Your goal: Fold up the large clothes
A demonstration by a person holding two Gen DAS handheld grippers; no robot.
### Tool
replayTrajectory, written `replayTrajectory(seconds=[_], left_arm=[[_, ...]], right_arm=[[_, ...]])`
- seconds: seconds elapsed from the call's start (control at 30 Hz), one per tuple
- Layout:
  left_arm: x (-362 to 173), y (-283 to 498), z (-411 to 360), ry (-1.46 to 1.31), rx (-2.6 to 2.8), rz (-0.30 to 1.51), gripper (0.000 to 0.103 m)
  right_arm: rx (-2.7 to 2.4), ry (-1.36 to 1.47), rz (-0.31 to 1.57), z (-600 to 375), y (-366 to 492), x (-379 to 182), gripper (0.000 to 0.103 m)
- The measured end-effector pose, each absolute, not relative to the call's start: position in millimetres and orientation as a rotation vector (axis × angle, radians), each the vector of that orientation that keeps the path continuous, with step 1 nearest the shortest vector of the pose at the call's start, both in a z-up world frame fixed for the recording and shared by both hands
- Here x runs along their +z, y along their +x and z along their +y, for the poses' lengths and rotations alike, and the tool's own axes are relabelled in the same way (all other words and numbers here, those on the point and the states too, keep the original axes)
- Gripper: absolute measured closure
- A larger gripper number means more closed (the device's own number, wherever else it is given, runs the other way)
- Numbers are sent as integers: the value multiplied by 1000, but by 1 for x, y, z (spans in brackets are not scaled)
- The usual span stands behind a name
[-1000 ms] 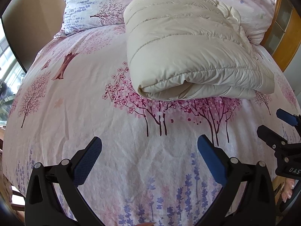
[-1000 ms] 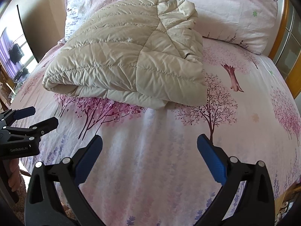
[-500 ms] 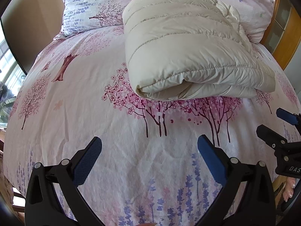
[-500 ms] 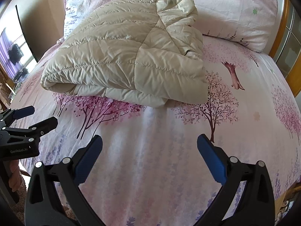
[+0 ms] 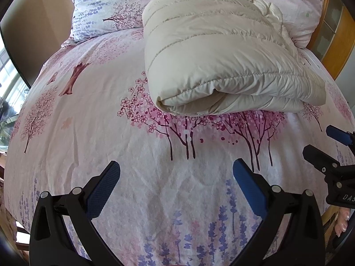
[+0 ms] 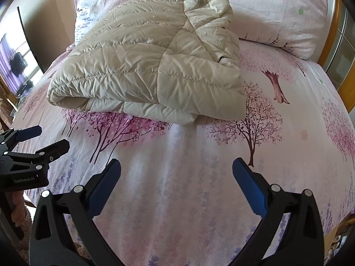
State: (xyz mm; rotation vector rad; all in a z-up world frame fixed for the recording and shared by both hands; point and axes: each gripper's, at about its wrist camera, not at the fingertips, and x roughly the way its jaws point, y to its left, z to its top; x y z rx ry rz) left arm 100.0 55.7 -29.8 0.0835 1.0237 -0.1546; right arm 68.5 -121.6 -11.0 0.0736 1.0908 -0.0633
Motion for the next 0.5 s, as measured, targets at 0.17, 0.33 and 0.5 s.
replayTrajectory(seconds=[0.17,0.33,0.5], left_arm=[[-31,100,54,85,-155,1026,1],[-31,101,54,87,-154,1024,1],[-31,100,53,86,-151,1021,1]], right_arm=[[-64,76,1091,-122,69,-12,2],[-63,77,1093,-122,69,-12,2],[-62,76,1096,-123,69,-13,2]])
